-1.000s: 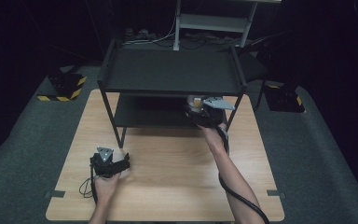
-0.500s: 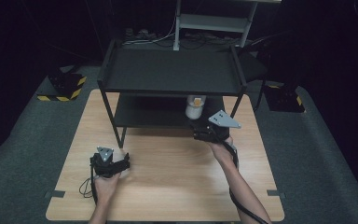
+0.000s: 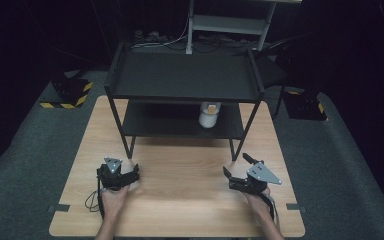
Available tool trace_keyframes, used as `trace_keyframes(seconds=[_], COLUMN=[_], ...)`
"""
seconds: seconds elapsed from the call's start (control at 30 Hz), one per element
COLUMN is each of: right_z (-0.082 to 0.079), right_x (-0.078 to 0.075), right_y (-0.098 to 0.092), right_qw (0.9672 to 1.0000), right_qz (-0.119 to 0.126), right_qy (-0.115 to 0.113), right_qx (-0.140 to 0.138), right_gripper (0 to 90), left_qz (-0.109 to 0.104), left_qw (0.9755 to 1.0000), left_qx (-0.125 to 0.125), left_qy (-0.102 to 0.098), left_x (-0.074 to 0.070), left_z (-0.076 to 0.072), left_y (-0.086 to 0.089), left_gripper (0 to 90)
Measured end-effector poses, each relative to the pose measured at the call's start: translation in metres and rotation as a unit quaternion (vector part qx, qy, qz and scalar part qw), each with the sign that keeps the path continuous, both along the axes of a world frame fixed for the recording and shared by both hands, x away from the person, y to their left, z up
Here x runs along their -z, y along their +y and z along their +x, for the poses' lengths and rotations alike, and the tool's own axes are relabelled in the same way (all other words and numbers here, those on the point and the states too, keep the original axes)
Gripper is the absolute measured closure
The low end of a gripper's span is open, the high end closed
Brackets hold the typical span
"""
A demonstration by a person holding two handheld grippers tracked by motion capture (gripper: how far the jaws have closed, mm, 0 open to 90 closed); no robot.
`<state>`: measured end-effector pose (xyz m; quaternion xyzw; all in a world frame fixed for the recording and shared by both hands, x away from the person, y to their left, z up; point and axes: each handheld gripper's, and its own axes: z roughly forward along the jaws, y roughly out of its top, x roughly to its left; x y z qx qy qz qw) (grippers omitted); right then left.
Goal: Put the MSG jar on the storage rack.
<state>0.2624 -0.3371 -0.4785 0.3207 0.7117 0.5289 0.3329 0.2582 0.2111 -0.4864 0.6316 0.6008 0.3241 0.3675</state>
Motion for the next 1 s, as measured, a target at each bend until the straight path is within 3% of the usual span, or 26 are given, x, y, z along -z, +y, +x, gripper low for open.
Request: trace_keyframes(seconds=[0.07,0.17,0.3,0.73,1.0], right_z=[-0.004,-0.007,-0.008,-0.005,-0.003], right_x=[0.011,0.024,0.029,0.025,0.025], right_y=[-0.006,-0.018,-0.026,-0.023,-0.025], right_qw=[0.9994,0.9973,0.9949,0.9918,0.9923], right_qz=[-0.011,-0.003,0.014,0.010,0.007], right_qy=[0.013,0.036,0.048,0.069,0.074], right_qx=[0.029,0.064,0.087,0.107,0.099], right_gripper=[10.3,10.2,10.2,10.4,10.6], left_qz=[0.001,0.000,0.002,0.005,0.005], left_qw=[1.0000,1.0000,1.0000,1.0000,1.0000], left_qx=[0.000,0.000,0.001,0.001,0.001], left_qy=[0.000,0.000,0.001,0.000,0.000], left_x=[0.000,0.000,0.000,0.000,0.000], left_z=[0.000,0.000,0.000,-0.001,-0.002], left_y=[0.000,0.000,0.000,-0.002,-0.002], left_gripper=[3.5,3.5,3.5,3.4,3.4])
